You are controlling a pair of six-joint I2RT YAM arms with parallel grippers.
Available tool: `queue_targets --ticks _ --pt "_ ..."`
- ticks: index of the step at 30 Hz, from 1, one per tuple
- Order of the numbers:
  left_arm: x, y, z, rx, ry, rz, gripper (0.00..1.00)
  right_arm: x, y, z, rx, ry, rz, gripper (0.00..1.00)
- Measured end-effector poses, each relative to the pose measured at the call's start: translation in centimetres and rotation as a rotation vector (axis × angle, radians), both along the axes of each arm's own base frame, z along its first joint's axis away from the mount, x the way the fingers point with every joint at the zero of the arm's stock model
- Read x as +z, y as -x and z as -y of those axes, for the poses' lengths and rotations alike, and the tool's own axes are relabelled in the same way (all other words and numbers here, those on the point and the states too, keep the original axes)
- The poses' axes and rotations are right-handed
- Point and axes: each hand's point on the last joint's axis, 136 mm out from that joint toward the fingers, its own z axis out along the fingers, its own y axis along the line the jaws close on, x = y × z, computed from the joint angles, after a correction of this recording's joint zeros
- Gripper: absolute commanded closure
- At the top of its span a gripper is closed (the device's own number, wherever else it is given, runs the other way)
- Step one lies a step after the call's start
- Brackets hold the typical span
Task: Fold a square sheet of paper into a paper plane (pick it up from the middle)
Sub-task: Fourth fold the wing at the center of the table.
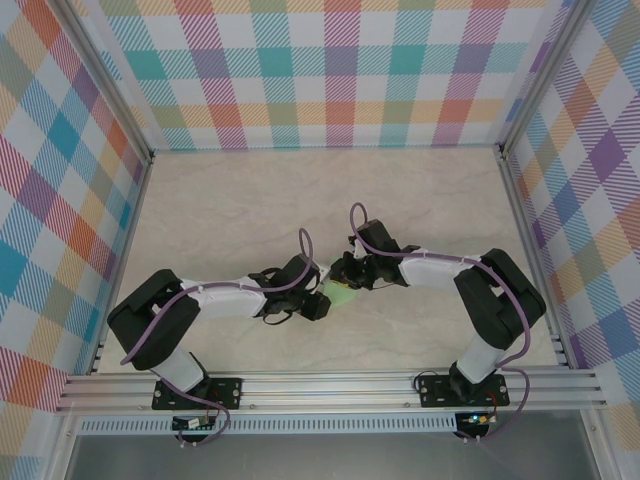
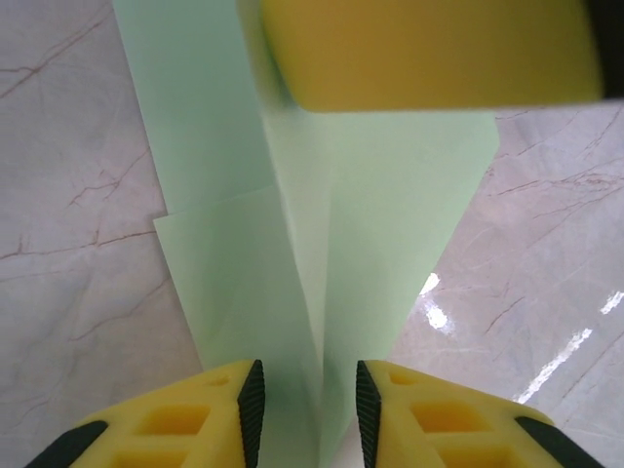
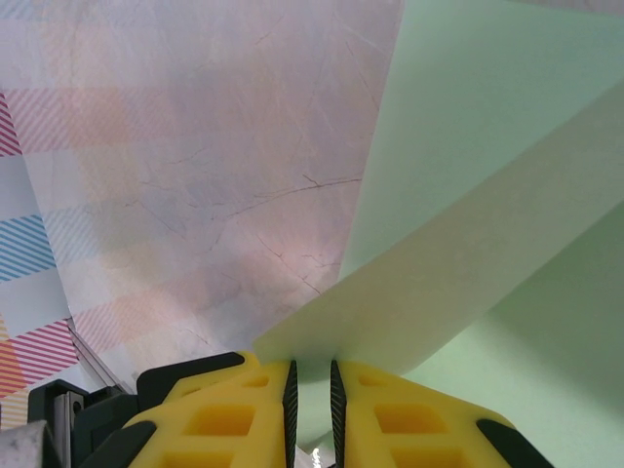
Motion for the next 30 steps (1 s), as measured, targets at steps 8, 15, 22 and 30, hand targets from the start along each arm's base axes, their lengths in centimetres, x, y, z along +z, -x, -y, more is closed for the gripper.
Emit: queue_targets --ticks 8,15,22,30 --pt "-0.2 -0.1 -0.3 -0.007 -0.043 0.038 0.88 0.0 0.0 0.0 0.0 -0.001 0.001 0.81" --pt "-0.1 0.1 -0.1 -0.023 -0.041 0.039 0.97 0.0 -0.1 0.0 -0.003 0.002 0.002 0.81" --pt "-0.3 0.8 0.6 -0.052 0.017 -0.033 0.98 -0.5 0.1 0.4 -0.01 0.019 -0.003 0.81" --pt "0.5 0.3 0.8 -0.022 0.14 -0.128 0.98 -1.0 0.4 0.9 -0.021 0.041 -0.009 0.8"
